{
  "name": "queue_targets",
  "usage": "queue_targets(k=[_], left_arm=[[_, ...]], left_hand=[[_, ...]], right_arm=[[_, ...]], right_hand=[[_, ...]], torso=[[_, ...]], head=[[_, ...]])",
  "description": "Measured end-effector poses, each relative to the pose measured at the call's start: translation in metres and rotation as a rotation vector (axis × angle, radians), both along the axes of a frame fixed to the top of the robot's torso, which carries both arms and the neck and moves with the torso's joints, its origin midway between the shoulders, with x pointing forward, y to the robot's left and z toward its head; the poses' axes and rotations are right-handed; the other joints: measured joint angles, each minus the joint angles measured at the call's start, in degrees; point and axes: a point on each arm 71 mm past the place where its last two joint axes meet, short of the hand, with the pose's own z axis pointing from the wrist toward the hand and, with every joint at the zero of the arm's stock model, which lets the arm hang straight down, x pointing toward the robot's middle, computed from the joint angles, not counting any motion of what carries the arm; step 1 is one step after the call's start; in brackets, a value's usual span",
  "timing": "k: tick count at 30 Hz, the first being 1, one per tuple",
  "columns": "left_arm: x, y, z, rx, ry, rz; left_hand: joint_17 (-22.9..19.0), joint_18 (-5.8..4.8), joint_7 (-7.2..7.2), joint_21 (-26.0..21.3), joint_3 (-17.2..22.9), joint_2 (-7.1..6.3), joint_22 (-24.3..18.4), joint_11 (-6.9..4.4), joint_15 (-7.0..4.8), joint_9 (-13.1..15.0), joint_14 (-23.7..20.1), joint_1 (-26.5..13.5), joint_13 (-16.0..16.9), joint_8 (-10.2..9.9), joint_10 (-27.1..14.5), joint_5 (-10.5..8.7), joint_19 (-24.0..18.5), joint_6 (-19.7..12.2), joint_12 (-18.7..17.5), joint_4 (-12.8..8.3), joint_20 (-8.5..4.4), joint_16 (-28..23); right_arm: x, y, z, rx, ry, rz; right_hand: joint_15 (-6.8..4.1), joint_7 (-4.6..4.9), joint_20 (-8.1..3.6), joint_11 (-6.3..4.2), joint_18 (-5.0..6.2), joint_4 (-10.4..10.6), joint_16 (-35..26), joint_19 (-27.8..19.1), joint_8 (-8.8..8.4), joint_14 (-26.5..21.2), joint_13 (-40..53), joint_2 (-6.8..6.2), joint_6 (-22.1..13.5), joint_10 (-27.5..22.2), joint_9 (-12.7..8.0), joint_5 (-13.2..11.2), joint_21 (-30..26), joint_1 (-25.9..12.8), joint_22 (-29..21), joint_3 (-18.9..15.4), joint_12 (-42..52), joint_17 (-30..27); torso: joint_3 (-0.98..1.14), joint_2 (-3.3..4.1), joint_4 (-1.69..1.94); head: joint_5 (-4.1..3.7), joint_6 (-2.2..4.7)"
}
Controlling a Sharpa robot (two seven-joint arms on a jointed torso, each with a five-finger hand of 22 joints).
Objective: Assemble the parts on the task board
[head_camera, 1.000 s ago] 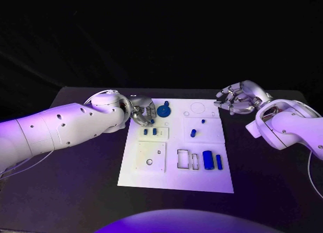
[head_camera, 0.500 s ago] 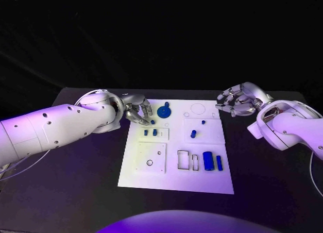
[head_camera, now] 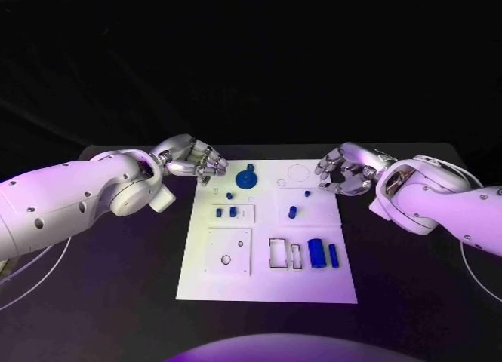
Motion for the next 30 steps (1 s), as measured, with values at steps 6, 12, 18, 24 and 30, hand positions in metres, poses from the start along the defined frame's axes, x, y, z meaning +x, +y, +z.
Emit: queue_targets(k=[6,12,18,24,30], left_arm=[[-0.002,0.005,0.009,-0.262,0.038,0.071],[-0.004,0.008,0.013,-0.399,0.062,0.116],[-0.006,0.010,0.014,-0.460,0.072,0.136],[-0.007,0.010,0.015,-0.488,0.074,0.141],[-0.007,0.011,0.016,-0.503,0.076,0.146]], left_hand=[[-1.98,-0.01,0.07,-2.15,-0.45,0.79,-1.93,0.09,0.20,0.00,-1.57,-0.24,0.02,0.33,-0.09,0.00,-1.20,-0.07,1.18,0.45,0.21,-1.67],[-2.29,-0.01,0.07,-2.15,-0.45,1.06,-2.31,-0.13,0.20,-0.01,-1.57,-0.41,0.14,0.34,0.13,0.00,-1.20,-0.07,1.53,0.46,0.21,-1.67],[-2.34,-0.01,0.07,-2.38,-0.45,1.06,-2.41,-0.12,0.20,-0.01,-1.57,-0.41,0.14,0.34,0.13,0.00,-1.19,-0.07,1.53,0.46,0.22,-1.90],[-2.42,-0.02,0.07,-2.38,-0.45,1.06,-2.47,-0.12,0.20,-0.01,-1.57,-0.41,0.19,0.34,0.13,0.00,-1.19,-0.07,1.76,0.46,0.22,-1.90],[-2.42,-0.02,0.06,-2.38,-0.44,1.06,-2.47,-0.12,0.20,-0.02,-1.57,-0.40,0.19,0.39,0.13,0.00,-1.19,-0.07,1.75,0.46,0.22,-1.90]], right_arm=[[-0.002,0.017,-0.004,-0.131,-0.038,0.075],[-0.001,0.031,-0.008,-0.233,-0.074,0.111],[-0.001,0.040,-0.013,-0.287,-0.091,0.123],[-0.002,0.048,-0.020,-0.313,-0.090,0.136],[-0.001,0.051,-0.022,-0.330,-0.099,0.136]], right_hand=[[0.00,0.12,0.21,0.21,0.01,-0.90,0.62,0.21,-0.08,0.00,-1.06,0.40,0.12,-0.21,-0.45,-0.76,1.42,-0.80,1.23,-0.50,-1.45,0.88],[0.00,0.30,0.32,0.40,0.00,-1.53,1.13,0.72,-0.08,0.00,-1.54,0.39,0.31,-0.02,-0.72,-0.76,2.89,-0.80,2.43,-0.19,-2.26,1.41],[0.19,0.31,0.42,0.40,-0.90,-1.69,1.37,1.22,-0.08,0.19,-1.82,0.70,0.70,-0.02,-0.85,-0.76,4.26,-1.11,3.37,-0.02,-2.53,1.41],[0.19,-0.04,0.40,0.33,-0.90,-2.55,2.02,1.63,-0.08,0.19,-2.36,1.07,1.84,1.40,-1.00,-0.76,5.62,-1.48,4.40,0.89,-2.91,1.40],[0.19,-0.48,0.20,-0.08,-0.89,-3.44,2.59,1.84,0.40,0.19,-3.04,1.55,2.78,3.24,-1.06,-1.71,6.75,-1.95,5.50,3.87,-3.66,1.40]], torso=[[-0.03,0.05,-0.04],[-0.10,0.13,-0.03],[-0.09,0.16,0.03],[-0.07,0.20,0.06],[-0.04,0.21,0.03]], head=[[-0.79,0.43],[-1.25,0.60],[-1.26,0.70],[-1.26,0.49],[-1.20,0.23]])
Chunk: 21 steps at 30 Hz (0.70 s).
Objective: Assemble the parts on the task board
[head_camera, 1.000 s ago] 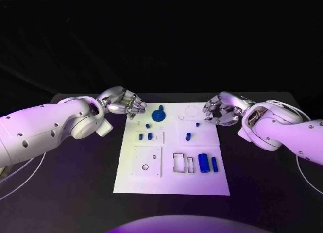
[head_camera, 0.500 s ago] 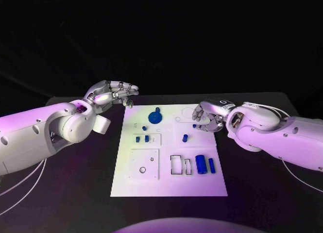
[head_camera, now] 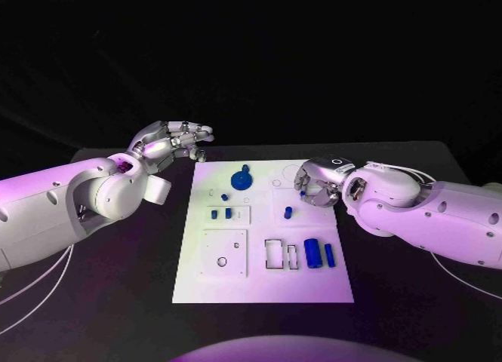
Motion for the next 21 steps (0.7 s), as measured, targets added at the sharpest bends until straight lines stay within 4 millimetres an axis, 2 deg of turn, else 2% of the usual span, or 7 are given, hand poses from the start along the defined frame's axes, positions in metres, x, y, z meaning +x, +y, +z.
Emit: queue_targets(k=[3,16,18,21], left_arm=[[-0.0001,0.0002,0.0001,-0.004,0.001,0.001],[-0.0004,0.0013,0.0003,-0.010,0.004,0.004],[-0.0004,0.0013,0.0002,-0.010,0.005,0.004],[-0.0004,0.0013,0.0001,-0.010,0.006,0.004]], left_hand=[[0.00,0.00,0.00,0.00,0.00,0.00,0.00,0.00,0.00,0.00,0.00,0.00,0.00,0.23,0.00,0.00,0.00,0.00,0.00,0.00,0.00,0.00],[-0.09,0.00,0.00,0.00,0.00,0.00,-0.11,0.00,0.00,0.00,0.00,0.00,-0.01,0.23,0.00,0.00,0.00,0.00,0.00,0.00,0.00,0.00],[-0.15,-0.01,0.00,0.00,0.00,0.00,-0.16,0.00,0.00,0.00,0.00,0.00,-0.01,0.23,0.00,0.00,0.00,0.00,0.00,0.00,0.00,0.00],[-0.15,0.00,0.00,0.00,0.00,0.00,-0.16,0.00,0.00,-0.01,0.00,0.00,-0.01,0.23,0.00,0.00,0.00,0.00,0.00,0.00,0.00,0.00]], right_arm=[[0.0008,0.0004,-0.0014,-0.010,-0.004,-0.003],[0.0016,0.0034,-0.0063,-0.058,-0.033,-0.001],[0.0014,0.0040,-0.0067,-0.064,-0.038,0.000],[0.0012,0.0048,-0.0070,-0.071,-0.045,0.002]], right_hand=[[0.00,-0.13,0.00,-0.05,-0.01,-0.59,0.23,0.00,0.40,0.00,-0.26,0.30,0.49,0.55,0.00,-0.74,0.23,-0.27,0.42,1.20,-0.20,0.00],[0.00,-0.49,-0.20,-0.45,0.00,-1.54,0.69,0.20,0.91,0.00,-0.52,0.74,1.27,1.78,0.17,-0.74,1.25,-0.28,1.28,3.25,-0.88,-0.01],[-0.14,-0.31,-0.20,-0.37,0.01,-1.85,0.70,0.20,0.92,-0.14,-0.55,0.74,1.48,2.30,0.23,-0.74,1.50,-0.28,1.41,3.56,-0.89,-0.01],[-0.22,-0.64,-0.40,-0.57,0.01,-2.12,0.91,0.40,1.36,-0.22,-0.56,1.17,2.04,2.81,0.48,-0.74,1.59,-0.71,1.65,3.82,-0.90,-0.02]], torso=[[0.00,0.01,-0.06],[0.07,-0.05,-0.03],[0.06,-0.07,-0.02],[0.06,-0.08,-0.03]], head=[[-0.03,-0.13],[-0.24,-0.45],[-0.24,-0.49],[-0.26,-0.54]])
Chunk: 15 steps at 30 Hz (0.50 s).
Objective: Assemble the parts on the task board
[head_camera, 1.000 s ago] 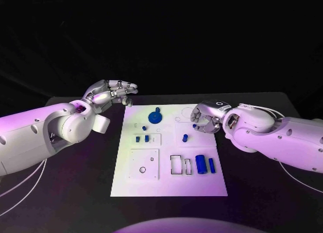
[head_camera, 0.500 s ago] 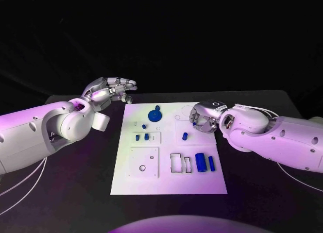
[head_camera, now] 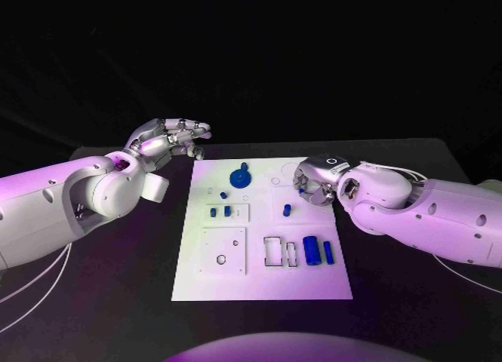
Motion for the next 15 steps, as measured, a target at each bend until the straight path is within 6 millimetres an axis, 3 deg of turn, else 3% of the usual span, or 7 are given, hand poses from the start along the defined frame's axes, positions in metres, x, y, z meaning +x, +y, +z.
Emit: queue_targets(k=[6,15], left_arm=[[0.0000,0.0001,-0.0001,0.000,0.001,0.000],[0.0001,0.0002,-0.0002,0.000,0.003,0.000]], left_hand=[[-0.08,0.00,0.00,0.00,0.00,0.00,-0.05,0.00,0.00,0.00,0.00,0.00,0.00,0.00,0.00,0.00,0.00,0.00,0.00,0.00,0.00,0.00],[-0.14,0.00,0.00,-0.22,0.00,0.00,-0.17,0.00,0.00,0.00,0.00,0.00,-0.01,0.00,0.00,0.00,0.00,0.00,0.00,0.00,0.00,0.00]], right_arm=[[-0.0006,0.0019,-0.0007,-0.008,-0.012,0.001],[-0.0037,0.0037,-0.0028,-0.010,-0.039,-0.006]], right_hand=[[-0.96,-0.78,-0.52,-0.75,0.00,-1.78,0.41,0.52,1.78,0.11,0.22,0.89,2.23,2.83,1.18,-0.56,0.94,0.07,0.82,1.77,-0.11,-0.01],[-1.34,-0.91,-1.04,-0.10,0.01,-4.82,0.63,0.60,2.99,0.11,0.55,1.93,2.52,3.66,2.89,-1.57,1.82,0.20,1.77,4.79,0.16,-0.01]], torso=[[-0.02,-0.01,-0.04],[-0.06,-0.03,-0.03]], head=[[0.03,-0.10],[-0.02,-0.19]])
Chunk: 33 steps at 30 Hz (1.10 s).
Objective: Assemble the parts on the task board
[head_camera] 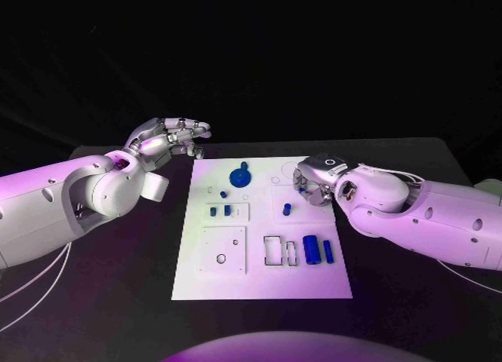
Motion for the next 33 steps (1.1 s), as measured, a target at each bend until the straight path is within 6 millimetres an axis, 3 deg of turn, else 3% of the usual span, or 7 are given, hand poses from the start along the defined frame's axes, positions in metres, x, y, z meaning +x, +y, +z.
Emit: queue_targets(k=[2,11,23,33], left_arm=[[0.000,0.000,0.000,0.000,0.000,0.001],[0.001,0.002,-0.001,0.003,0.002,0.005],[0.003,0.004,-0.001,0.005,0.004,0.011],[0.003,0.000,-0.002,0.003,0.005,0.004]], left_hand=[[0.00,0.00,0.00,0.00,0.00,0.00,0.00,0.00,0.00,0.00,0.00,0.00,0.00,0.00,0.00,0.00,0.00,0.00,0.00,0.00,0.00,0.00],[-0.06,0.00,0.00,0.00,0.00,0.00,-0.06,0.00,0.00,0.00,0.00,0.00,-0.01,0.00,0.00,0.00,0.00,0.00,0.00,0.00,0.00,0.00],[-0.11,-0.01,0.00,0.00,0.00,0.00,-0.12,0.00,0.00,0.00,0.00,0.00,-0.01,0.00,0.00,0.00,0.00,0.00,-0.01,0.00,0.00,-0.22],[-0.11,-0.01,0.00,0.00,0.00,0.00,-0.12,0.00,0.00,0.00,0.00,0.00,-0.02,0.00,0.00,0.00,0.00,0.00,-0.01,0.00,0.00,-0.22]], right_arm=[[-0.001,0.000,-0.001,0.002,-0.008,-0.003],[-0.007,-0.003,0.002,0.027,-0.042,-0.009],[-0.022,0.000,0.026,0.106,-0.096,0.016],[-0.048,0.038,0.037,0.190,-0.094,0.119]], right_hand=[[0.00,0.00,0.00,0.00,-0.64,-0.39,0.22,0.00,0.01,0.00,0.00,0.08,0.00,0.00,0.26,-0.52,0.00,-0.08,0.14,0.39,0.00,0.00],[0.00,-0.21,-0.20,0.27,-0.64,-0.73,0.22,0.21,0.09,0.00,0.00,0.15,0.20,0.26,0.65,-1.00,0.34,-0.15,0.47,0.71,-0.04,-0.01],[0.01,-0.21,-0.20,0.33,-0.63,-0.83,0.22,0.20,0.30,0.00,0.00,0.15,0.19,0.33,0.70,-1.19,0.61,-0.14,0.58,0.68,-0.07,-0.01],[-0.19,-0.22,-0.20,0.33,-0.60,-0.83,0.44,0.20,0.28,-0.20,0.01,0.37,0.19,0.33,0.67,-1.45,0.61,0.09,0.66,0.68,-0.30,-0.02]], torso=[[0.00,-0.01,0.00],[0.01,-0.07,-0.02],[0.04,-0.08,-0.10],[0.06,-0.04,-0.05]], head=[[-0.01,-0.01],[-0.04,0.12],[0.00,0.26],[0.71,0.25]])
